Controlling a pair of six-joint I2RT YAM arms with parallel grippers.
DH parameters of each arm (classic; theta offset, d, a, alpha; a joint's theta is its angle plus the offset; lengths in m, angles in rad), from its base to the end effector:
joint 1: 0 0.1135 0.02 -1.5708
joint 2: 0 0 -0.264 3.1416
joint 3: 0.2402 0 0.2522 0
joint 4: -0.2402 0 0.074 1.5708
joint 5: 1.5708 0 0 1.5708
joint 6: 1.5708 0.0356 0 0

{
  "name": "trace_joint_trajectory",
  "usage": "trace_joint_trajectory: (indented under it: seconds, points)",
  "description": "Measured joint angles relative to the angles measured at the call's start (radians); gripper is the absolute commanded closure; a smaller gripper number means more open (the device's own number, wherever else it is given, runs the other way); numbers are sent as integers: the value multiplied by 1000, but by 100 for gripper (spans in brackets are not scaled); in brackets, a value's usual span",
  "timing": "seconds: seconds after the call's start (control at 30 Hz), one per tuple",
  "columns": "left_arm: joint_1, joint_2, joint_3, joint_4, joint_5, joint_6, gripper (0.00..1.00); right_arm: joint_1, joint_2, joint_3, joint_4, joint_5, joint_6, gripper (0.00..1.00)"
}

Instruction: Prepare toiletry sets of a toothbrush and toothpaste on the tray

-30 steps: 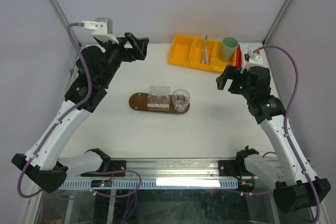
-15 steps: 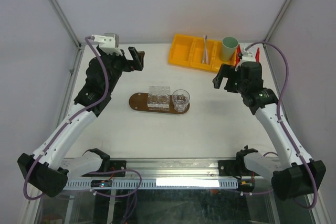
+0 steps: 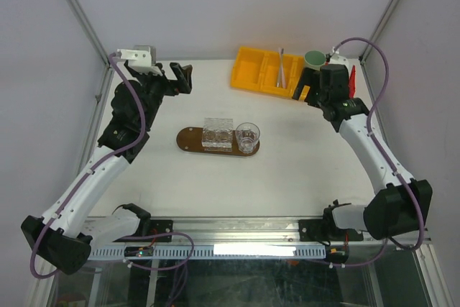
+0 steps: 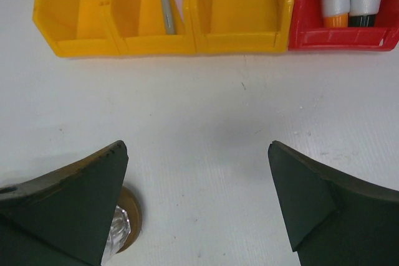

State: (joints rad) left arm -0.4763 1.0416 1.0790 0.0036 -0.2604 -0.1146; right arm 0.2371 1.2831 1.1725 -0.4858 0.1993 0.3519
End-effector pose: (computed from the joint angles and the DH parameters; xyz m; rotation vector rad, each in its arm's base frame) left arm 0.2153 -0.1008 0.4149 0.0696 1.5358 -0.2713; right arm 0.2789 0.0602 0.3381 0.2374 2.1433 0.1251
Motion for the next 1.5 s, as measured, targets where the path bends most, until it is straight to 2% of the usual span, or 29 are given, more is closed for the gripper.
trace_joint_trajectory:
  seconds: [0.27,0.4,0.47,0.63,0.93,1.1,1.5]
  points:
    - [0,8,-10,6,-2,13,1,-15,139,24,127,33,-45,1]
    - [0,13,-13,7,-13,25,1,-43,234,78,152,32,-29,6]
    - [0,16,-14,8,-18,26,1,-69,291,130,152,34,-8,7]
    - [0,32,-14,13,3,21,1,-127,431,294,149,52,30,17]
    - [0,56,-14,13,9,21,1,-182,732,678,108,111,35,23]
    - [0,62,-14,14,10,21,1,-203,853,777,69,128,21,28]
    - [0,82,-14,13,34,19,1,-214,1051,945,8,134,2,64]
